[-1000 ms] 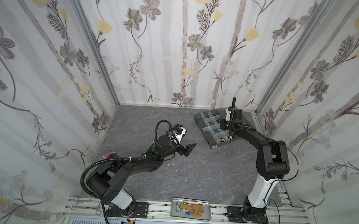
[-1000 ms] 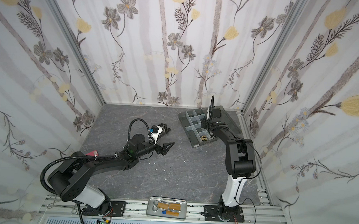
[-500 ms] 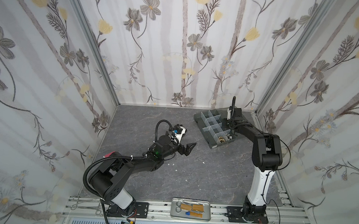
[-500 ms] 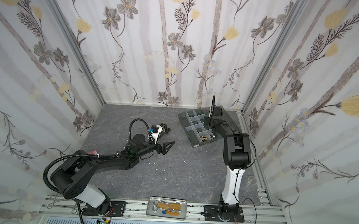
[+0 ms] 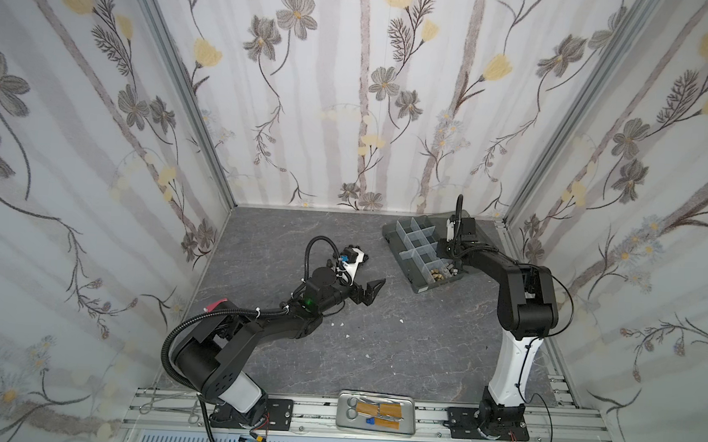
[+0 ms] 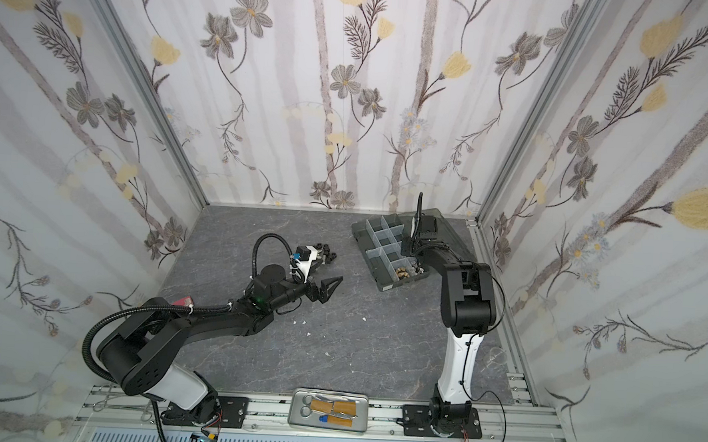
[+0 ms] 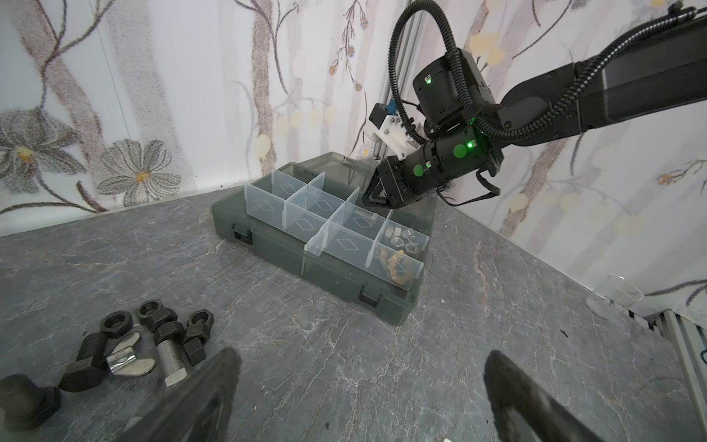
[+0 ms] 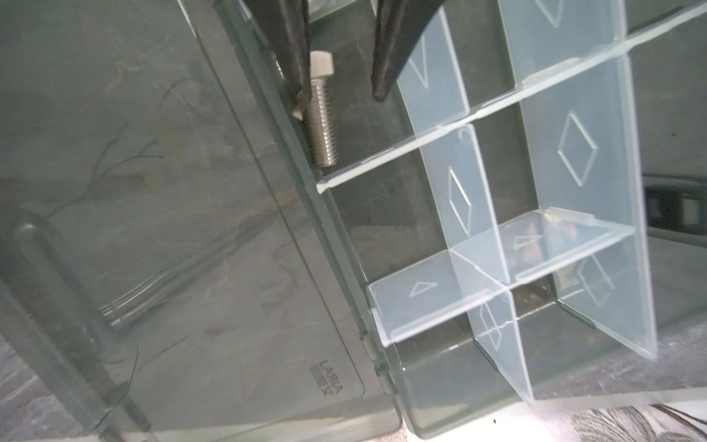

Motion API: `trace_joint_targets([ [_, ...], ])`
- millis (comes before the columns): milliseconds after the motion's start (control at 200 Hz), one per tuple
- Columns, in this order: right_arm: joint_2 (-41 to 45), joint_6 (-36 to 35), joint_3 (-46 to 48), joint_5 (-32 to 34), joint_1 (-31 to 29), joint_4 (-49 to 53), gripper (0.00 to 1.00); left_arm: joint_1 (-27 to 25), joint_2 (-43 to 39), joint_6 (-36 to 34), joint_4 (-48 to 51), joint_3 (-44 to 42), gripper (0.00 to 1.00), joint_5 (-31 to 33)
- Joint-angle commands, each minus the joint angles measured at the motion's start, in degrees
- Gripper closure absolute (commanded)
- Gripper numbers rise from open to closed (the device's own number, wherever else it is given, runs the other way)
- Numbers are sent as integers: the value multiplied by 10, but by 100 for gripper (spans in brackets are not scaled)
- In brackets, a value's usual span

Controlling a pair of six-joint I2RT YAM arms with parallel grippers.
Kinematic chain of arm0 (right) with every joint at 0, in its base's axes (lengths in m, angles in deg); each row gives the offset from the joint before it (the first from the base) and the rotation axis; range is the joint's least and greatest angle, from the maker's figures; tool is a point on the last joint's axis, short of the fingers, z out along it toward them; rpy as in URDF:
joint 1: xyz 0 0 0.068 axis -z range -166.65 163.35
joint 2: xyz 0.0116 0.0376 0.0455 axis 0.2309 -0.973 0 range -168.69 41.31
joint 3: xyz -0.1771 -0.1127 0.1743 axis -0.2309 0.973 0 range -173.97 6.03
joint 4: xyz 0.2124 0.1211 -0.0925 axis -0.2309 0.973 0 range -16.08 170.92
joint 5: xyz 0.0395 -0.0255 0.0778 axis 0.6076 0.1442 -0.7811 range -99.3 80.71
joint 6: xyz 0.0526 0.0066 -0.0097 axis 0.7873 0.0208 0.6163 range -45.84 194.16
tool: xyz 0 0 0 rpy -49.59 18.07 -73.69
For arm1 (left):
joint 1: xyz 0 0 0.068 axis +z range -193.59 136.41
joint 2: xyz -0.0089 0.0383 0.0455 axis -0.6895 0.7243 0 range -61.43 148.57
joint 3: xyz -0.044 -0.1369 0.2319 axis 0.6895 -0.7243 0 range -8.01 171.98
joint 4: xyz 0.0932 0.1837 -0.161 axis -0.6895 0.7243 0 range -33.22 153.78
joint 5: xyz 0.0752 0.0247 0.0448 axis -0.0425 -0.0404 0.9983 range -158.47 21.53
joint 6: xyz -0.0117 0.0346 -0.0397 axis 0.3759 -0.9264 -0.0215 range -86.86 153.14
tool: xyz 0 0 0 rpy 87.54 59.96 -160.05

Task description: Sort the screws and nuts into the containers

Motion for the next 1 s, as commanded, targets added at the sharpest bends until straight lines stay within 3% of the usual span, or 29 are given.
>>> trace_joint_targets([
  [0,30,9,4,-8,-4,-9,70,0,-14,-2,-27,-8,0,36],
  [195,101,15,23,-60,-55,-33,67,36,-59,43,-42,-37,0,111],
  [335,102,17,17,-88,-131,-35,67,100,-83,105,-18,-51,0,121],
  [420,90,20,18,-112,-177,-57,67,121,-100,124,11,-63,0,162],
  [609,-4,31,-63,-92,-251,-21,67,145,-119,136,35,-81,0,168],
  [789,-93,93,-176,-99,-277,24,67,145,-128,135,42,-85,0,162],
  [994,-183,120,-287,-53,-301,96,68,145,-125,137,40,-88,0,152],
])
